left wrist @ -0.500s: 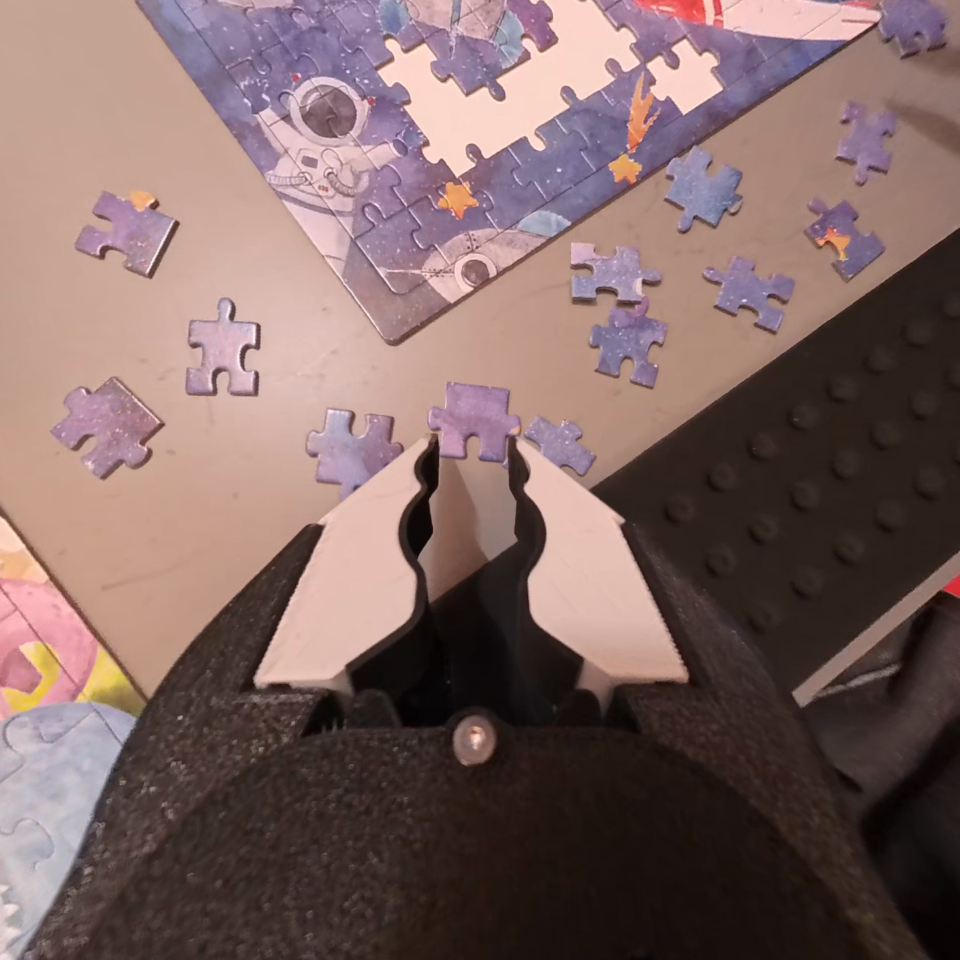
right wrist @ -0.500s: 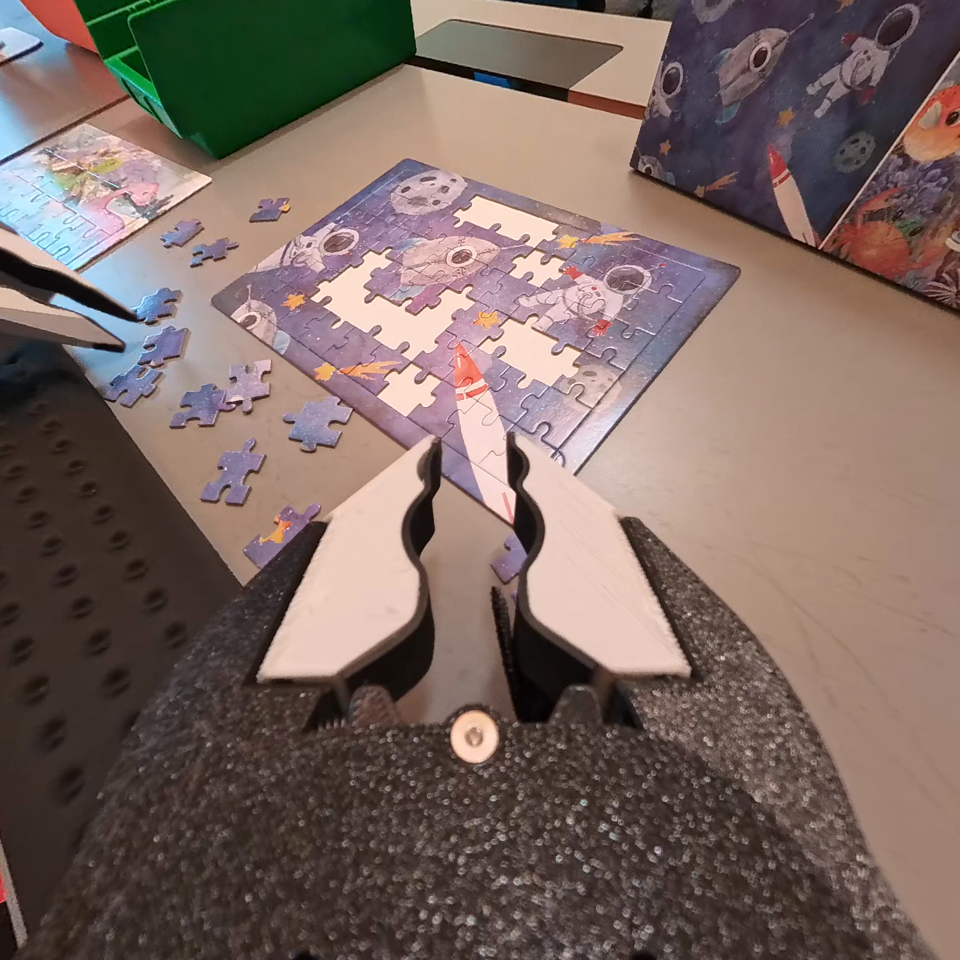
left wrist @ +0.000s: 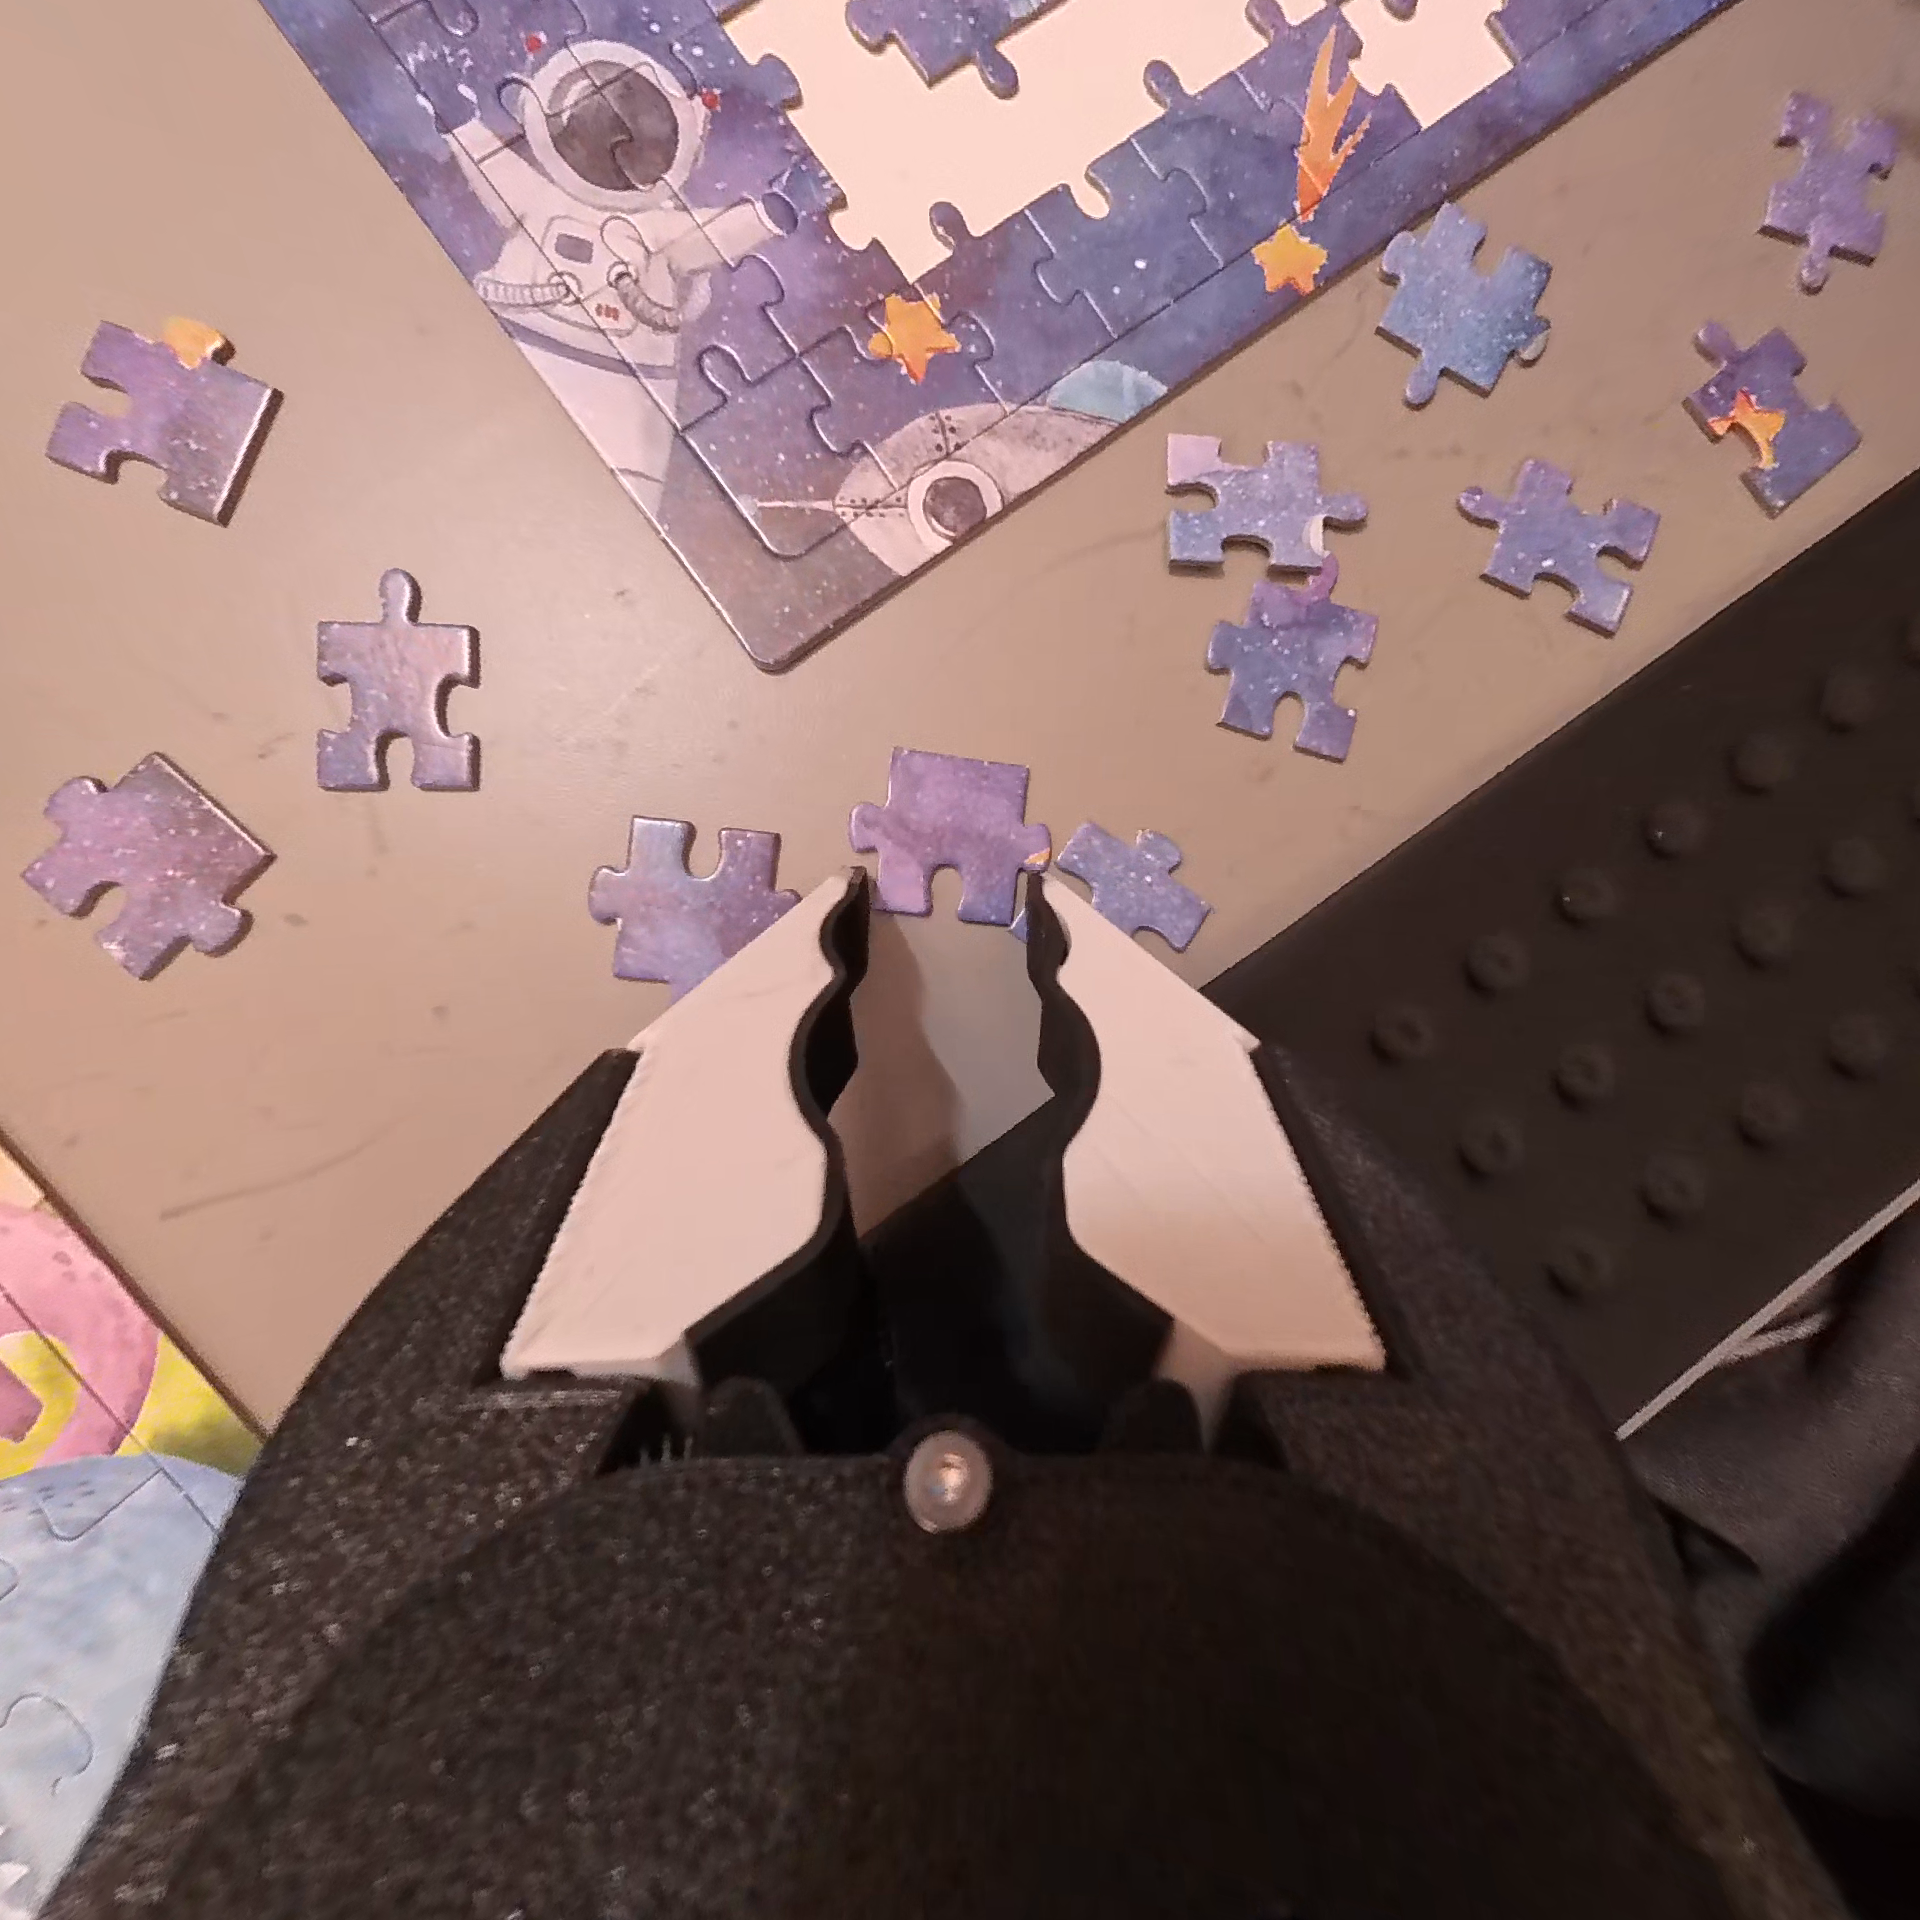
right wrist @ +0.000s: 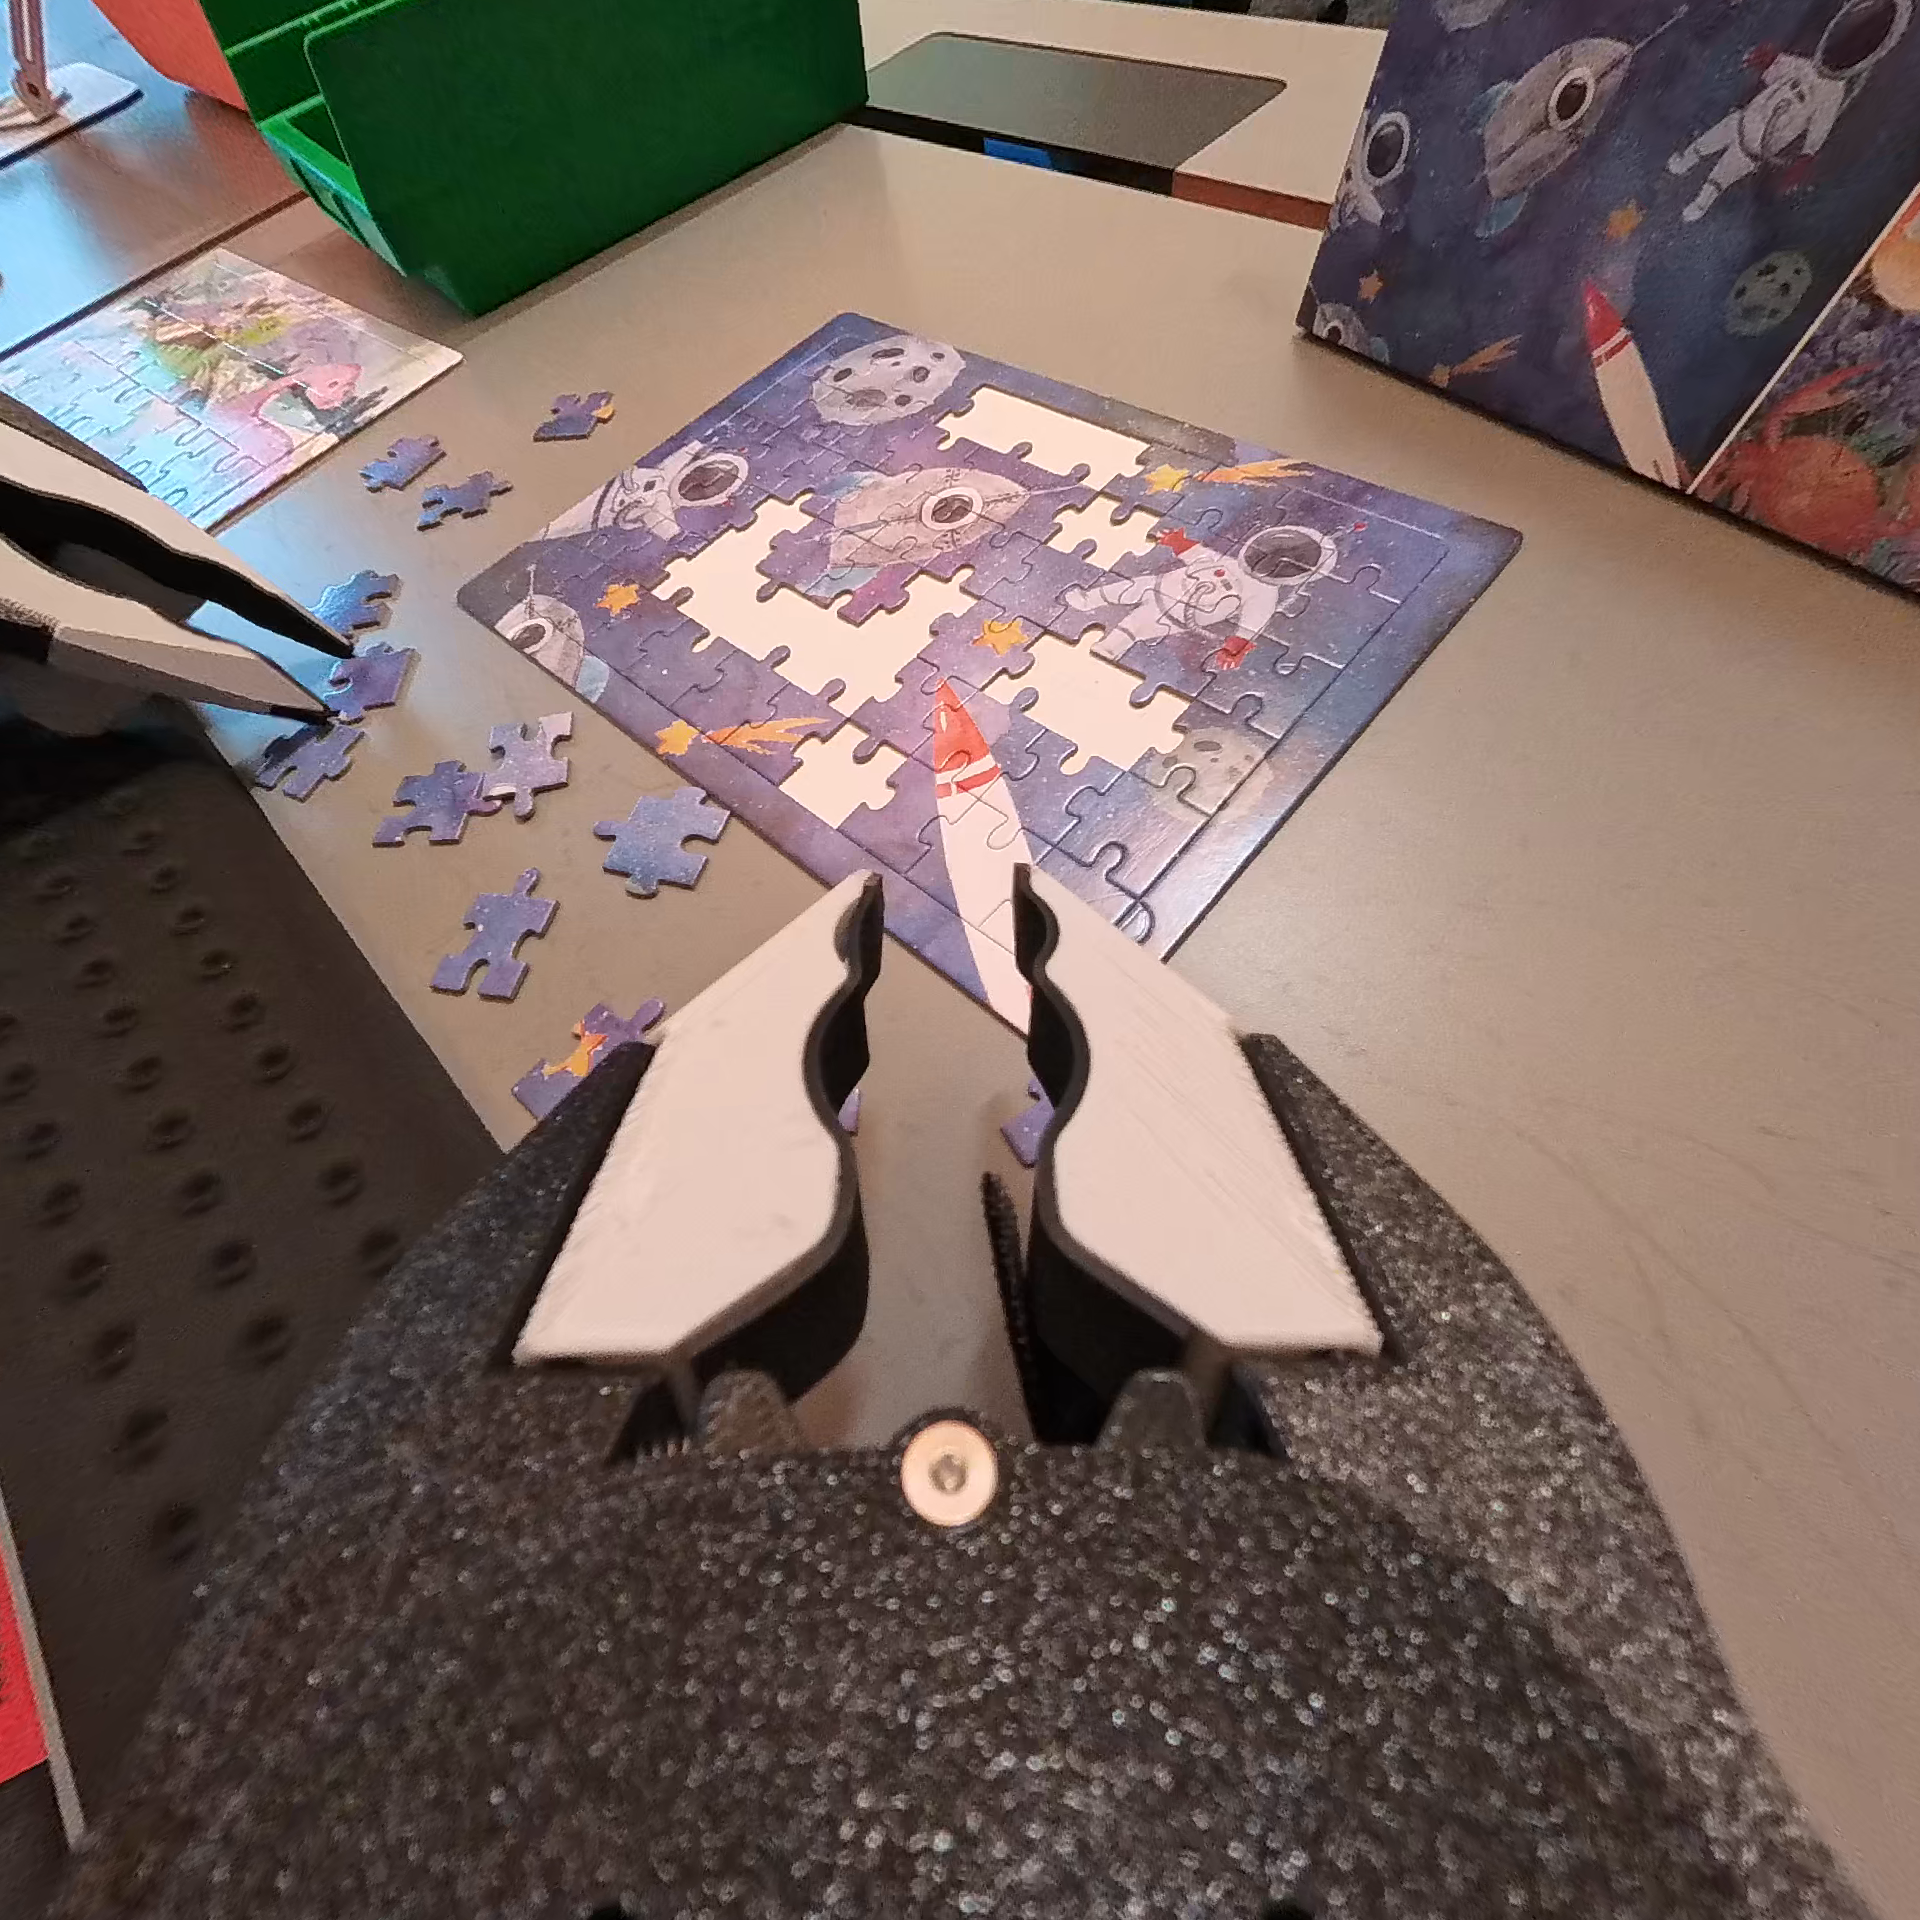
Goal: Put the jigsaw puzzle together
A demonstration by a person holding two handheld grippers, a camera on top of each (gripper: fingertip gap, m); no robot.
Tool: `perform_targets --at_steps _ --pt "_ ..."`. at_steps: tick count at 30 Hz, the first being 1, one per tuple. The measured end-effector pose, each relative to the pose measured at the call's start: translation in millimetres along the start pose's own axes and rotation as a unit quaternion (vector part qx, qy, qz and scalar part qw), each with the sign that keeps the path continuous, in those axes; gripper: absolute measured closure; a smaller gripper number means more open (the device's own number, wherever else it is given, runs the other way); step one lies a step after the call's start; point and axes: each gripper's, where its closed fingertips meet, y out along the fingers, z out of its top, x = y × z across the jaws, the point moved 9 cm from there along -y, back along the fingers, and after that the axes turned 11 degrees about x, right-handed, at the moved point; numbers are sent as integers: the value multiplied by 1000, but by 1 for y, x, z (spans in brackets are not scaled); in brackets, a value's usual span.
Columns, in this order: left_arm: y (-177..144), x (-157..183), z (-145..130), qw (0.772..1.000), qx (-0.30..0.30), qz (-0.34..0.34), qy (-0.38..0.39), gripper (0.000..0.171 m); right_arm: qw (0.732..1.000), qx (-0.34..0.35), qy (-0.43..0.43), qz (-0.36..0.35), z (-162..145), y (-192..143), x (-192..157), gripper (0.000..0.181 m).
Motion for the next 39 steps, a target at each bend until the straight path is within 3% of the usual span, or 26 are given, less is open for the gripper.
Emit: perform_targets --at_steps 7,9,13,15,18,21,25,30,33,35,39 --pt "0 -1 2 1000 -5 -6 23 147 1000 1 -1 4 1 0 -2 156" --pt "-2 -1 5 999 5 7 54 171 1000 5 -1 20 5 0 -9 156" --pt "-5 -1 12 994 -6 7 107 171 989 -62 7 134 11 20 -48 152" --pt "-6 -2 12 992 -20 1 121 165 977 -107 -26 185 11 38 -74 149" --pt "-3 2 9 994 -44 -15 95 135 962 -135 -127 199 8 67 -106 149" --pt "2 11 4 998 -30 -3 60 137 958 -121 -146 215 4 86 -123 151" --pt "1 14 1 998 -18 -3 53 137 958 -88 -127 242 3 79 -123 154" --pt "3 8 3 997 -20 -23 65 144 937 -123 -57 323 -5 65 -121 153" --pt "3 3 7 997 -33 -36 59 146 935 -128 -55 327 -5 65 -122 153" --pt "5 -3 8 998 -36 -25 53 163 933 -131 -54 331 -6 65 -123 153" --pt "4 -1 7 994 -31 -29 96 163 935 -133 -51 325 -5 67 -122 153"
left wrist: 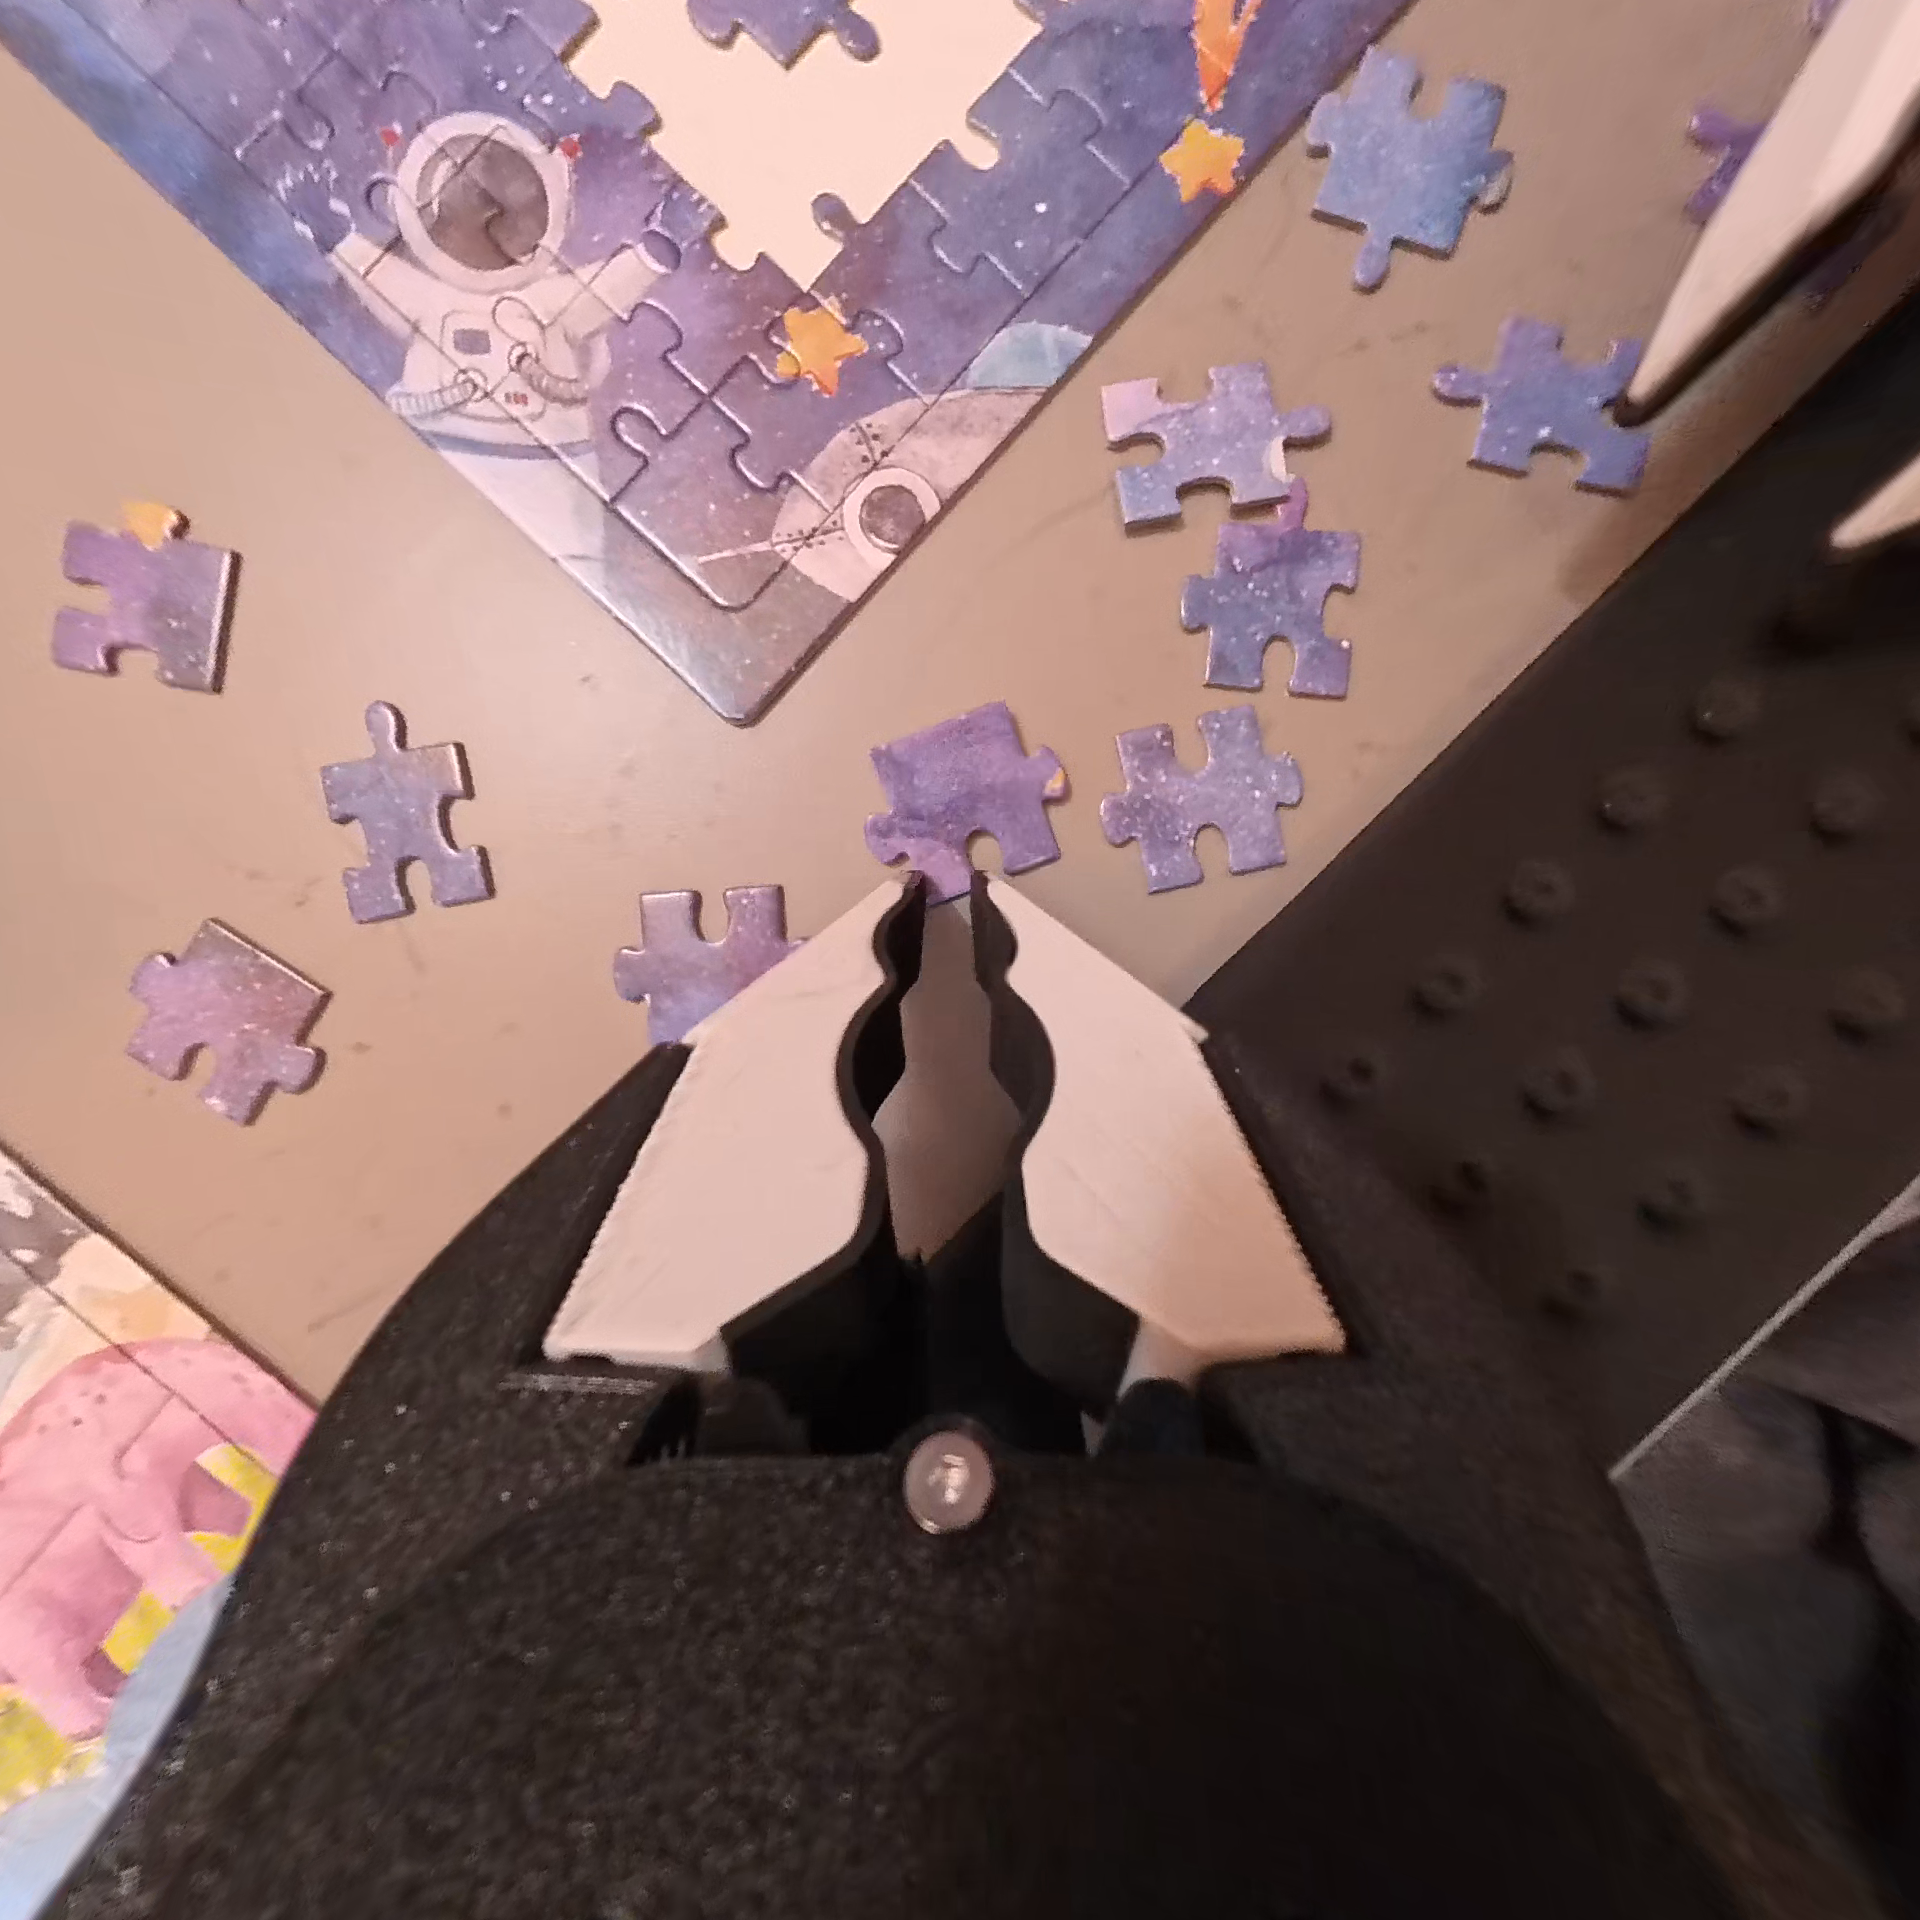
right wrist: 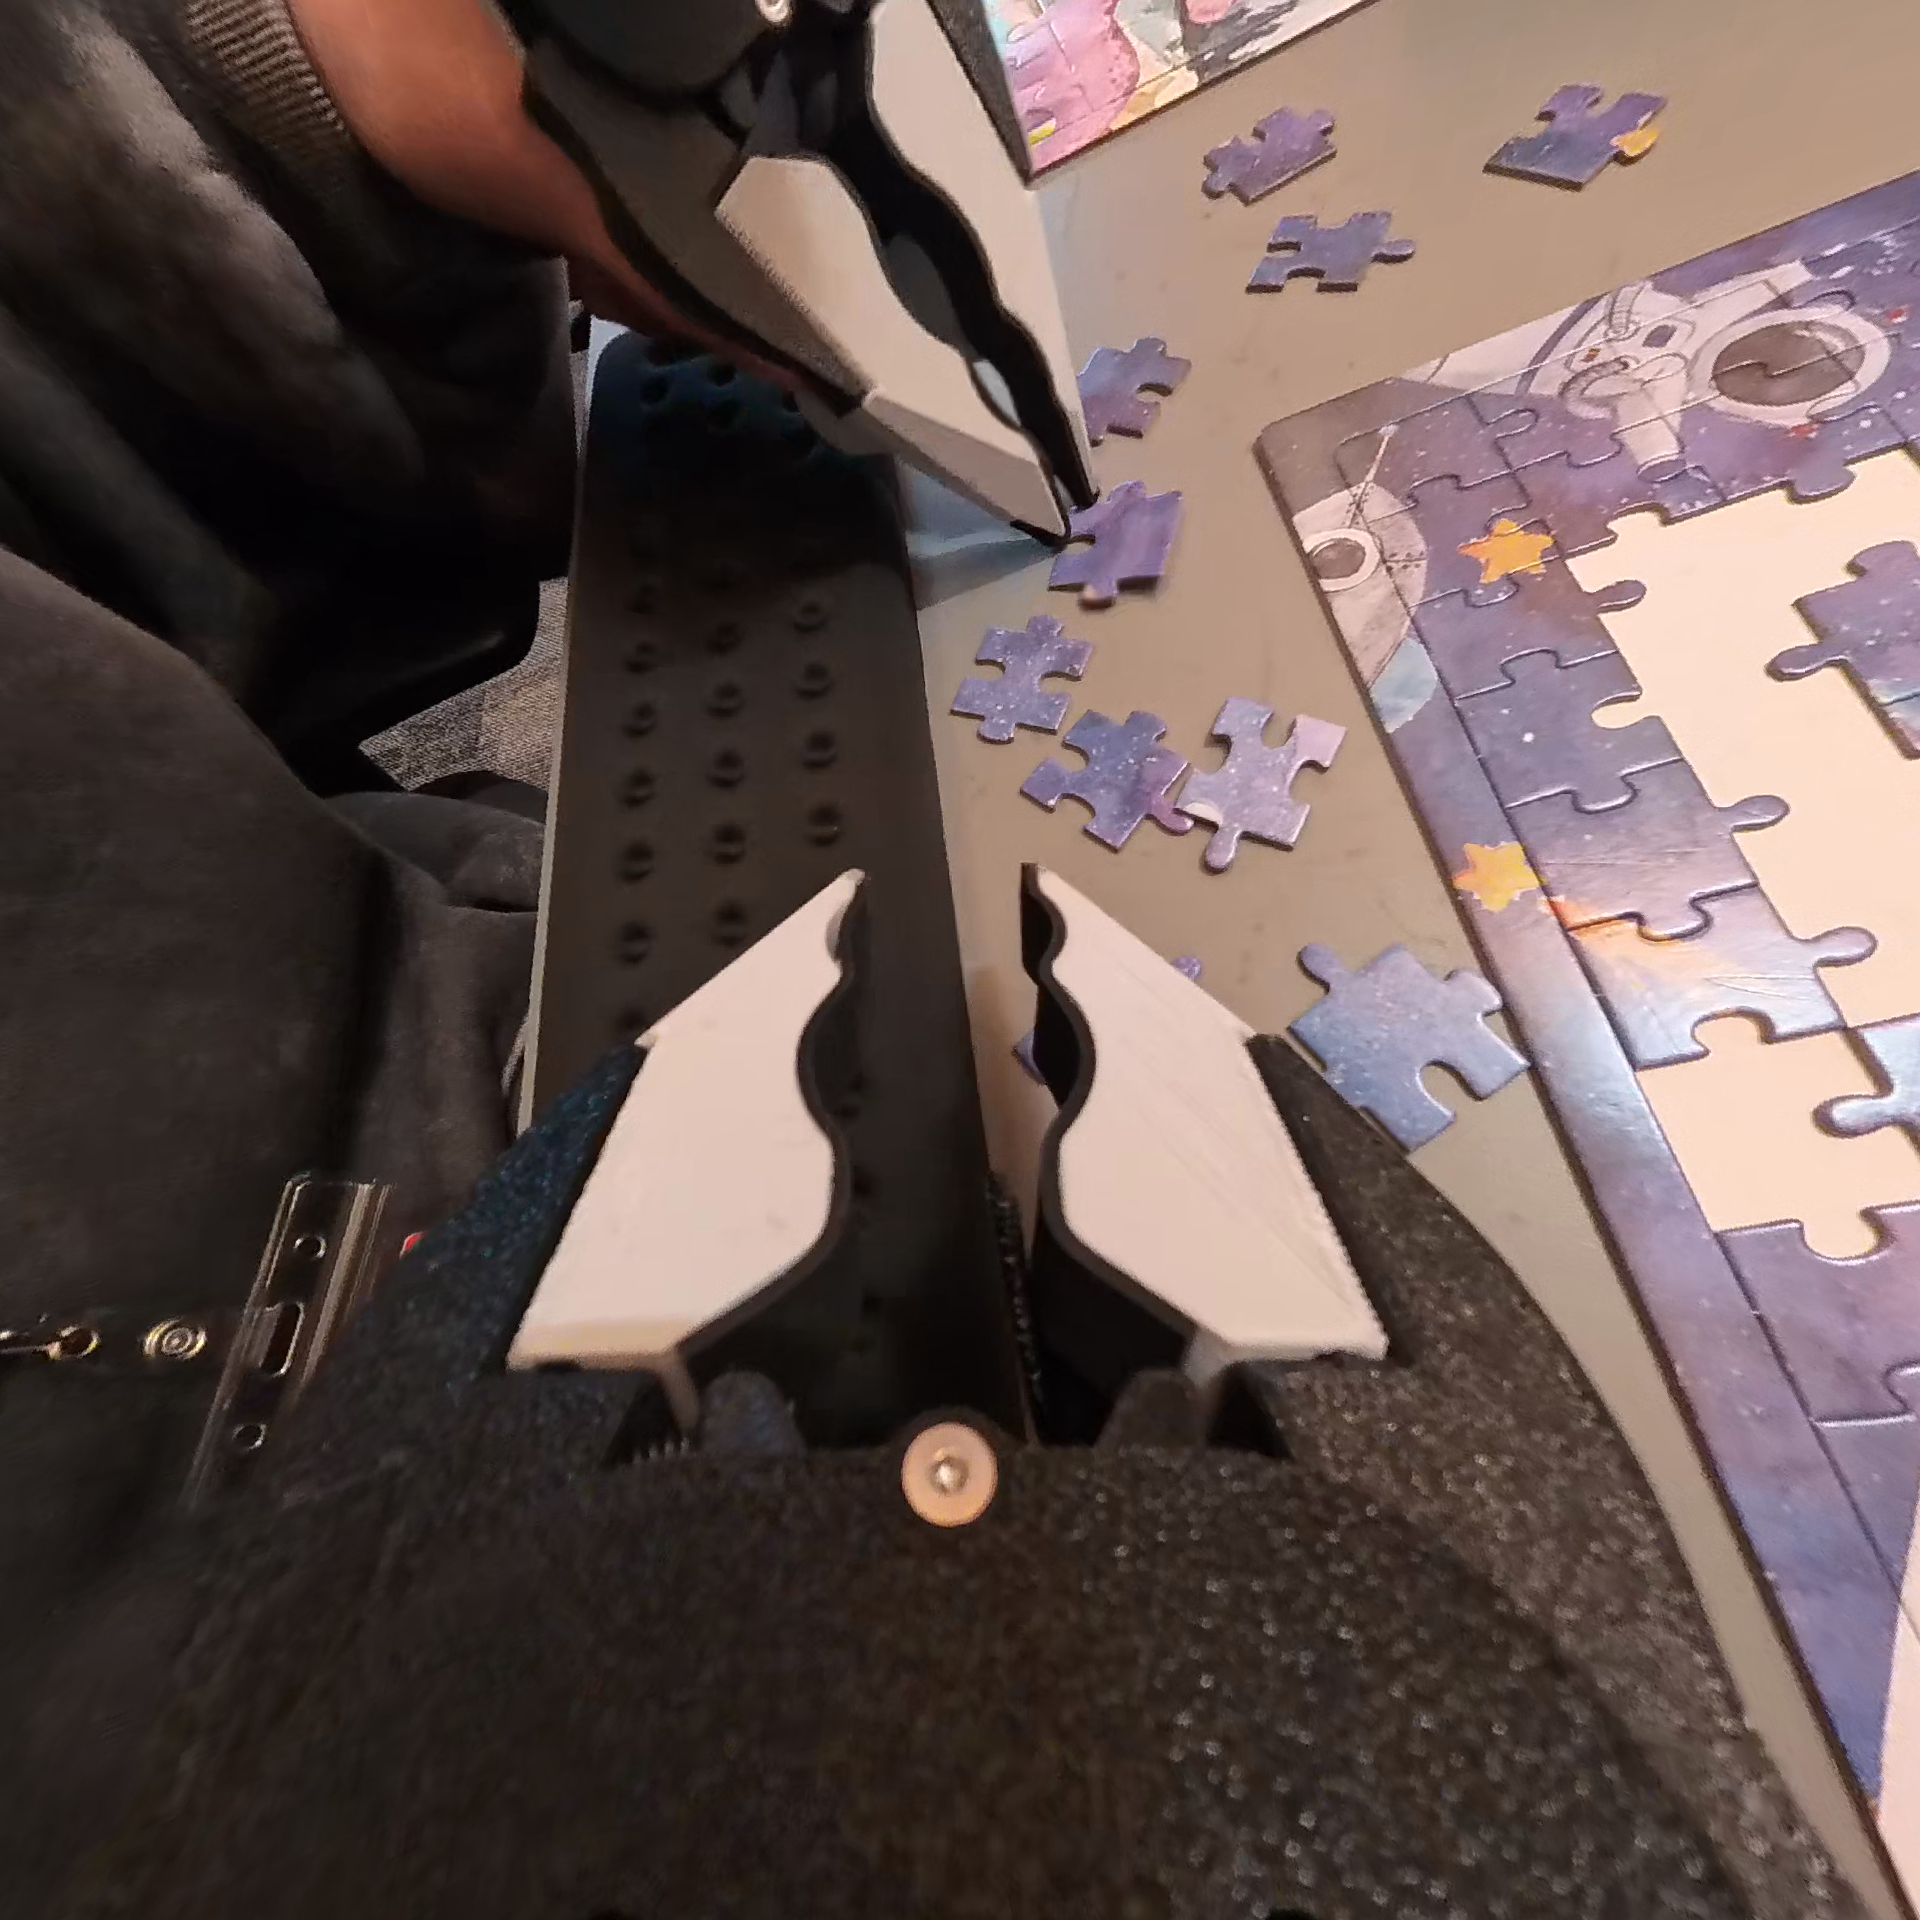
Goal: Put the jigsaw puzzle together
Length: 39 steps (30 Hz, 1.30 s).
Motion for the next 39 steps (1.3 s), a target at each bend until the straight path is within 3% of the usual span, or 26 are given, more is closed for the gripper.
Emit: perform_targets --at_steps 6,12,17,22,31,39 --pt "-5 5 3 999 14 13 35 171 997 -18 -18 -68 12 15 17 152" --pt "-15 4 2 999 20 30 34 171 989 -44 -88 -111 37 72 25 150" --pt "-30 3 -9 998 34 49 8 171 983 -78 -109 -129 36 106 21 149" --pt "-40 -1 -20 996 59 58 -28 167 985 -81 -101 -117 34 109 16 139" --pt "-44 -12 -29 994 73 59 -61 160 981 -94 -121 -116 31 111 6 137" --pt "-44 -8 -27 990 98 27 -95 159 987 -81 -104 -89 29 110 9 151"
